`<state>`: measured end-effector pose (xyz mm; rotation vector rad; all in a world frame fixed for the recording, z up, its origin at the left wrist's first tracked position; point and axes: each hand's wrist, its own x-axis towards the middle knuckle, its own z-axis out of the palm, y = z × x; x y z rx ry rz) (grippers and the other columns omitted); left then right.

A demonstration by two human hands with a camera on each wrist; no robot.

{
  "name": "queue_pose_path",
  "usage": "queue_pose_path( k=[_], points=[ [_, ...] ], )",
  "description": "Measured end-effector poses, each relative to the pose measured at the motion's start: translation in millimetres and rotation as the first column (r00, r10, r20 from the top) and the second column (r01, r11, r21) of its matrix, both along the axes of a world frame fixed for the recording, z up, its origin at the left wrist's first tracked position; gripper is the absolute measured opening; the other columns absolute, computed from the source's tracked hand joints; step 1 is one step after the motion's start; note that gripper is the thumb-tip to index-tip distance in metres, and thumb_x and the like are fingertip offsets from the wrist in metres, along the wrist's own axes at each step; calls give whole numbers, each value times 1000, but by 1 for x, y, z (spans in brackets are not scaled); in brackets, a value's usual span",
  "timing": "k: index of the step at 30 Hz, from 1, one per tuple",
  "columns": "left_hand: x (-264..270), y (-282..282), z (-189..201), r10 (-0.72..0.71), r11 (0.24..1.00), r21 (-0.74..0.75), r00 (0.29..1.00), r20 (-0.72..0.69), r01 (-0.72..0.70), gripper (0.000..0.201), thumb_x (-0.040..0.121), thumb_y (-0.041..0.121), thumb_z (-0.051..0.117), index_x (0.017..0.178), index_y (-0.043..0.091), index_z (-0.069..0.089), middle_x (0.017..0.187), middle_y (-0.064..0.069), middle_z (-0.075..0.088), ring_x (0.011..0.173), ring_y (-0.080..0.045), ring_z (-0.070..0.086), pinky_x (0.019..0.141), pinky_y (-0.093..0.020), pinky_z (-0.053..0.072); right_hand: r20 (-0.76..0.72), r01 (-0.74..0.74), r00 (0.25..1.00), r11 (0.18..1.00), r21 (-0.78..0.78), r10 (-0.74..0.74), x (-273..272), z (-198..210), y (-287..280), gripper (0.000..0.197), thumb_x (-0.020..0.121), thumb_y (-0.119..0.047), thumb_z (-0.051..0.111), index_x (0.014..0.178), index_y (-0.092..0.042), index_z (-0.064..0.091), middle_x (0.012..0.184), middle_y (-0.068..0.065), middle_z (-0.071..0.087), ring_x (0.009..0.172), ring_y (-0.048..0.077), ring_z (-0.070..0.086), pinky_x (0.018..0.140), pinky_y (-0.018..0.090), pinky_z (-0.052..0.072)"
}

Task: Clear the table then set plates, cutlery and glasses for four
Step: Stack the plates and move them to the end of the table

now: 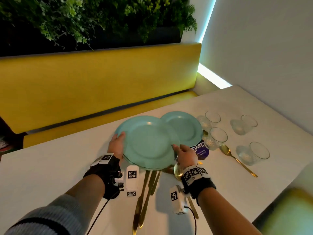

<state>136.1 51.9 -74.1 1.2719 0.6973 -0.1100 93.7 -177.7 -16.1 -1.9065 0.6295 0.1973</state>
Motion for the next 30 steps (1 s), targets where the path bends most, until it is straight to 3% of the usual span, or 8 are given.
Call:
queue_pose_path(
  k=[3, 7, 11, 15, 18, 21, 26, 30],
  points=[
    [-1, 14, 31, 150, 988, -30, 988, 31, -149, 59, 90, 40, 52, 142, 19, 37, 138, -9, 52, 119, -31, 55, 104, -52, 42, -35, 41, 999, 997, 70, -38, 26, 5, 9, 30, 95, -42, 48, 107, -20, 64, 98, 4, 68, 82, 22, 65, 62, 30, 54],
    [10, 39, 43, 295, 956, -28, 954, 58, -293, 46, 98, 28, 43, 142, 15, 37, 133, -10, 53, 120, -30, 53, 102, -44, 43, -135, -40, 990, 999, -35, 35, 67, -27, 21, 31, 89, -29, 51, 107, -9, 66, 102, 12, 70, 93, 31, 66, 88, 46, 54],
    [16, 59, 44, 366, 930, -35, 929, 55, -365, 47, 98, 28, 43, 143, 22, 36, 139, -7, 51, 118, -30, 54, 100, -44, 45, -263, -170, 955, 981, -93, 140, 79, -36, 49, 38, 90, -21, 50, 123, -3, 57, 122, 16, 62, 111, 30, 61, 96, 38, 51],
    [13, 72, 38, 383, 924, -34, 921, 73, -382, 42, 98, 26, 43, 139, 21, 40, 132, -9, 54, 101, -25, 53, 97, -45, 44, -341, -118, 940, 959, -258, 24, 87, -40, 69, 38, 94, -15, 49, 128, 2, 43, 132, 18, 53, 124, 31, 52, 98, 34, 42],
    [10, 78, 31, 368, 930, -34, 929, 49, -367, 39, 97, 28, 42, 136, 23, 43, 126, -9, 56, 100, -27, 55, 94, -46, 46, -331, -79, 943, 965, -249, -8, 88, -47, 76, 40, 93, -11, 49, 128, 1, 34, 132, 23, 50, 123, 36, 50, 98, 39, 43],
    [8, 83, 29, 362, 932, -26, 932, 29, -361, 39, 97, 29, 42, 136, 22, 44, 128, -10, 57, 104, -29, 55, 97, -50, 46, -322, -97, 946, 969, -227, 19, 91, -50, 76, 43, 90, -17, 55, 126, 0, 43, 125, 21, 55, 116, 35, 55, 95, 38, 45],
    [10, 88, 30, 381, 924, -68, 923, 53, -377, 38, 99, 25, 42, 136, 17, 44, 117, -8, 56, 99, -25, 53, 86, -37, 44, -147, -189, 975, 969, -159, 166, 101, -39, 79, 36, 95, -31, 42, 97, 0, 61, 73, 13, 63, 75, 30, 62, 86, 45, 54],
    [10, 91, 36, 388, 919, -89, 921, 40, -384, 42, 97, 27, 44, 138, 15, 43, 119, -6, 55, 101, -26, 53, 86, -37, 43, -15, -156, 988, 965, -209, 156, 111, -6, 74, 41, 100, -29, 35, 115, 1, 57, 113, 23, 61, 107, 38, 58, 93, 40, 46]
  ],
)
